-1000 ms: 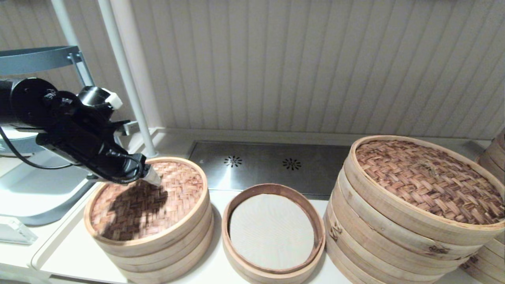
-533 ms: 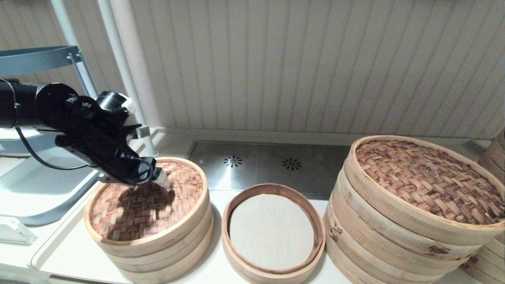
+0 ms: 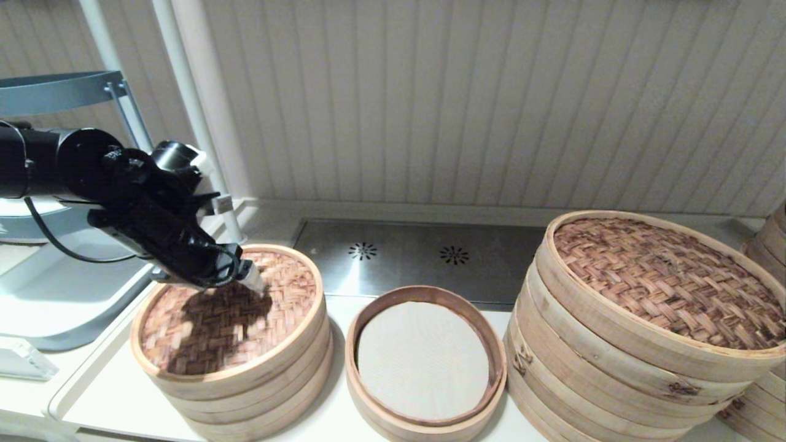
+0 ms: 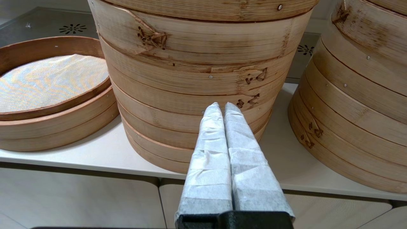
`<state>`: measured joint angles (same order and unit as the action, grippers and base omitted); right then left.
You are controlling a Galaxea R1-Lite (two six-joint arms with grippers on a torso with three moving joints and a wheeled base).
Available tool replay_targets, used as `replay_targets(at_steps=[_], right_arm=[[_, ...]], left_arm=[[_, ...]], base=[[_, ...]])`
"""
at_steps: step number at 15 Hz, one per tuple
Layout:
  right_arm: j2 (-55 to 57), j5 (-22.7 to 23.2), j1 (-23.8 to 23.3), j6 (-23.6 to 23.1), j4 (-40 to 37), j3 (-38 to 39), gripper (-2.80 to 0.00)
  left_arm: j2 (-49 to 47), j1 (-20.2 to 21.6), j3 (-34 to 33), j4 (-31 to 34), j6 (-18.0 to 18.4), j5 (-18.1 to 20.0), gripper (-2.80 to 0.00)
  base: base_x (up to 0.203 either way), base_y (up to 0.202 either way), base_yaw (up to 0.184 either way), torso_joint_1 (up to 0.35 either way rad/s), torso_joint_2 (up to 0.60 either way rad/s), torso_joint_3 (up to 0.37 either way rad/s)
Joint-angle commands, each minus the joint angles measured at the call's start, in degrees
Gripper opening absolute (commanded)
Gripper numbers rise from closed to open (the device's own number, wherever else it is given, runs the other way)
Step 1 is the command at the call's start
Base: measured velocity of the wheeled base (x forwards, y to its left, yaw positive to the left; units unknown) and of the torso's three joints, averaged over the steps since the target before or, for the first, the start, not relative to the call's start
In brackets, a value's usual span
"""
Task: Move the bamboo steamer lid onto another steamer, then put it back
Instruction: Pick up the steamer
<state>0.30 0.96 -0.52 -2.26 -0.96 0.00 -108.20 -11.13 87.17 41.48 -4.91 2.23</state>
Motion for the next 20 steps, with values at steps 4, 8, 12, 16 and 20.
replay_targets(at_steps=[4, 8, 12, 16, 20], right_arm=[[0.0, 0.0, 0.0, 0.0, 0.0, 0.1, -2.8], [0.0, 0.0, 0.0, 0.0, 0.0, 0.1, -2.8], [0.0, 0.0, 0.0, 0.0, 0.0, 0.1, -2.8], [0.0, 0.0, 0.0, 0.0, 0.0, 0.1, -2.8], [0.0, 0.0, 0.0, 0.0, 0.0, 0.1, -2.8]], left_arm=[[-0.2, -0.4, 0.0, 0.3, -0.3, -1.5, 0.0], [-0.5, -0.6, 0.4, 0.3, -0.9, -2.2, 0.0], [-0.6, -1.1, 0.4, 0.3, -0.9, -2.4, 0.0], [-0.7, -1.4, 0.4, 0.3, -1.5, -4.0, 0.0], [-1.3, -1.4, 0.4, 0.3, -1.5, -5.2, -2.8]], base=[[0.0, 0.0, 0.0, 0.0, 0.0, 0.0], [0.0, 0.0, 0.0, 0.0, 0.0, 0.0], [0.0, 0.0, 0.0, 0.0, 0.0, 0.0], [0.0, 0.0, 0.0, 0.0, 0.0, 0.0], [0.0, 0.0, 0.0, 0.0, 0.0, 0.0]])
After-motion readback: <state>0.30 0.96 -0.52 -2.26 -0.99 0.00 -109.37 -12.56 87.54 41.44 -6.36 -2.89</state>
